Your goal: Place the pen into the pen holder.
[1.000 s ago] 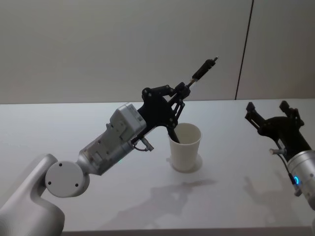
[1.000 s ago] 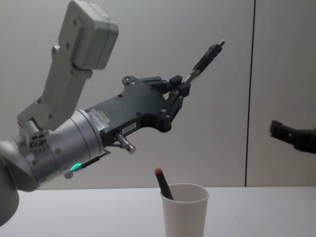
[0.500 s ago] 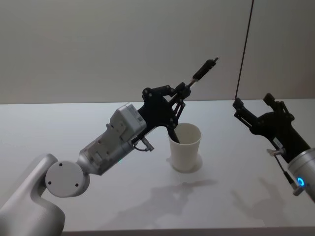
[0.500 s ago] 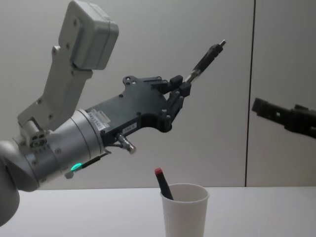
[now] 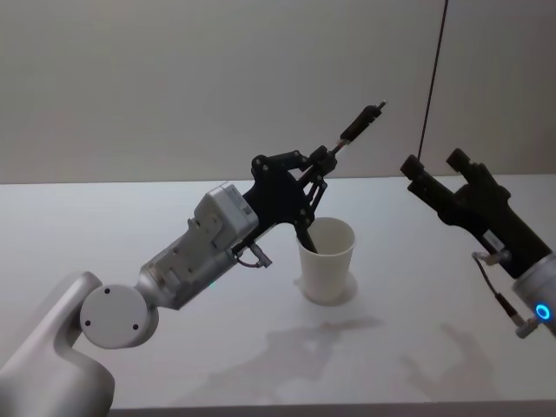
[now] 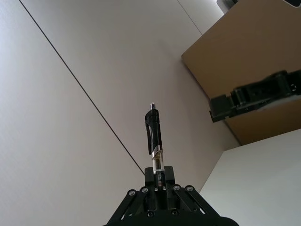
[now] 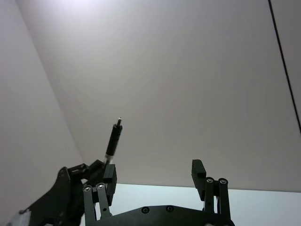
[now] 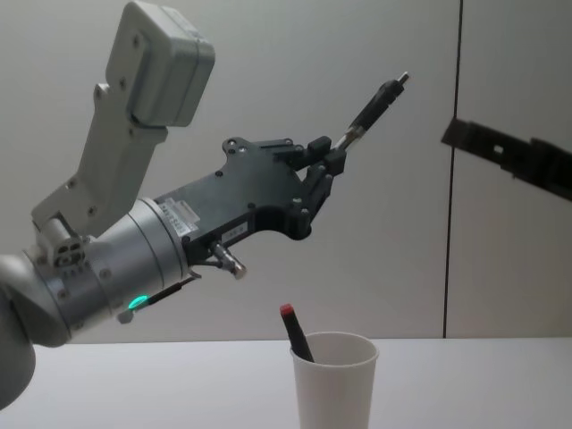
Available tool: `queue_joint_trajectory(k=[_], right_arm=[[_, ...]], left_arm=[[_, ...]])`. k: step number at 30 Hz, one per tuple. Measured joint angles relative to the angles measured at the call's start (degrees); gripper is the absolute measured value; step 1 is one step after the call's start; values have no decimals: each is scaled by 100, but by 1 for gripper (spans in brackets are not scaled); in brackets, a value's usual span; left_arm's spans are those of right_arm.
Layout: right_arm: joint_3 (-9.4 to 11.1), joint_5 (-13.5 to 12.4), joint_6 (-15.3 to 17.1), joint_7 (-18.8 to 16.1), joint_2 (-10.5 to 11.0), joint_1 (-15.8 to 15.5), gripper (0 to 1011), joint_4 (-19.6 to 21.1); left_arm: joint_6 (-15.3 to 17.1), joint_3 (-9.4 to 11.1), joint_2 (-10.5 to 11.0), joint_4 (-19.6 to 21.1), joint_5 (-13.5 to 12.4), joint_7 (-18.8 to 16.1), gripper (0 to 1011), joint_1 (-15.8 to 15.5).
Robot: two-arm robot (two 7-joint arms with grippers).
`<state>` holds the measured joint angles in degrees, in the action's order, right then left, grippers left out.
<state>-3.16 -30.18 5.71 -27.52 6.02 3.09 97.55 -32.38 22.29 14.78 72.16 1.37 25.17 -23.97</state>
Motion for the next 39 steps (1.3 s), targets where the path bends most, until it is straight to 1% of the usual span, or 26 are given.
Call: queue_joint_trajectory(k=[12,20,29,34,39], right_arm=[[-90,-520,482,-28,-51,155,1002,119],[-176,-715,691,83,-123,257,1002,162],[-300,-749,791,353,-245,364,1002,169],[-401,-698,834,613,-354,449,1002,122],[-479,-653,856,783,-440,515,1002,73]], left_arm=[[0,0,0,0,0,1,127,0],[0,0,0,0,-1,1,127,0],[0,0,0,0,-1,1,127,0],[0,0,0,0,-1,0,127,0],[1,0,0,0,0,1,127,0]])
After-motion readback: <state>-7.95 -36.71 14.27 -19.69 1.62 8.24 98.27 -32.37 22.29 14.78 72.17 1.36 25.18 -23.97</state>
